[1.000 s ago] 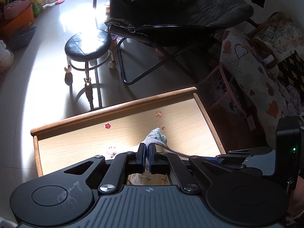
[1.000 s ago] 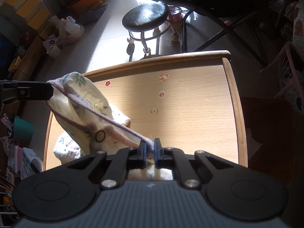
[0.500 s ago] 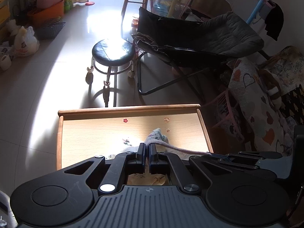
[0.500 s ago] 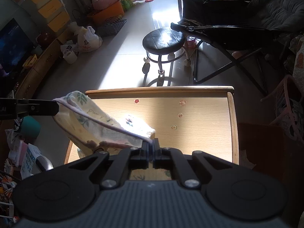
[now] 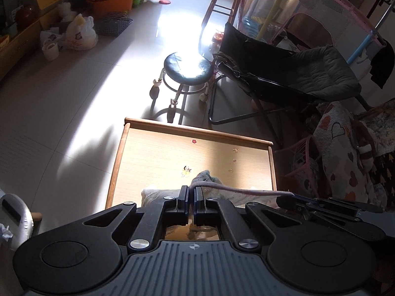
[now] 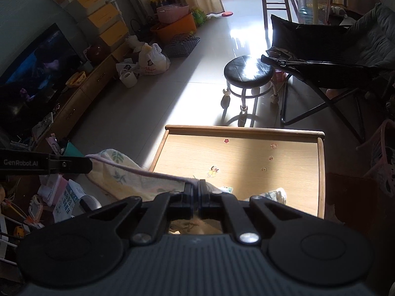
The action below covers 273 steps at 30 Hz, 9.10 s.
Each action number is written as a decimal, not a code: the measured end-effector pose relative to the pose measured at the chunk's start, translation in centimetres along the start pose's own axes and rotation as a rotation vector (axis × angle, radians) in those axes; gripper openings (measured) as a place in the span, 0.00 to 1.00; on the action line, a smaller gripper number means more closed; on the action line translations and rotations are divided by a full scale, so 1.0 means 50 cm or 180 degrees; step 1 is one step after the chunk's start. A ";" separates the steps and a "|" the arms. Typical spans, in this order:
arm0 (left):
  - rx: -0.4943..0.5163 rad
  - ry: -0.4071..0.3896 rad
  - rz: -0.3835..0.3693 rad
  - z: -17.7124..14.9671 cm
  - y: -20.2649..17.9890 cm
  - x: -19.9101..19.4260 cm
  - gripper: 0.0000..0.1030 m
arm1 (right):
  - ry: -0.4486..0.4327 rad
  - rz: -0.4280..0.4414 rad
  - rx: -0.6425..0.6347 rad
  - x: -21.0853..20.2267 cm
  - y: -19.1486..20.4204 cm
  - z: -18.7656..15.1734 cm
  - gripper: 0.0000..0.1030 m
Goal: Fold clothes
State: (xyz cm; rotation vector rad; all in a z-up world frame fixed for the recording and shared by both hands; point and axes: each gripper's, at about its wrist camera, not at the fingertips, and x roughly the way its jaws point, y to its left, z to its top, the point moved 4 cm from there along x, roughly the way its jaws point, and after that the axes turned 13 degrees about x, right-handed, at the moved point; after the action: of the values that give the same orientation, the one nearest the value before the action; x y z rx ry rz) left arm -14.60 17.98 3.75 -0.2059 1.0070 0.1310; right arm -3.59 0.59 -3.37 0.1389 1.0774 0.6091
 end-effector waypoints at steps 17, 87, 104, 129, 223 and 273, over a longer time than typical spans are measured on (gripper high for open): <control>-0.0348 0.0459 0.0106 -0.127 -0.029 -0.095 0.03 | 0.0561 0.0115 0.0248 -0.105 -0.008 -0.090 0.04; -0.0330 0.0861 0.0503 0.102 0.157 0.694 0.13 | 0.0464 -0.0972 -0.0453 0.585 -0.273 0.216 0.06; -0.0396 0.0971 0.0541 0.061 0.175 0.678 0.13 | 0.0282 -0.0684 -0.0191 0.467 -0.330 0.235 0.46; -0.0340 0.0983 0.0466 0.047 0.108 0.650 0.13 | 0.0745 -0.0599 -0.0023 0.475 -0.289 0.172 0.49; 0.0068 0.1510 0.0194 -0.084 0.026 0.557 0.13 | 0.0030 -0.1573 0.0677 0.133 -0.457 -0.008 0.03; -0.1099 0.1253 -0.0051 -0.155 0.239 0.627 0.13 | 0.0079 -0.1701 0.0905 0.185 -0.394 -0.073 0.34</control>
State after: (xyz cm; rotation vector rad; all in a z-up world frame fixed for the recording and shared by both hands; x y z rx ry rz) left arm -6.85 28.24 -28.20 -0.5711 1.3711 0.2566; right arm 4.18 -11.49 -20.13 0.0837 1.1618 -0.0239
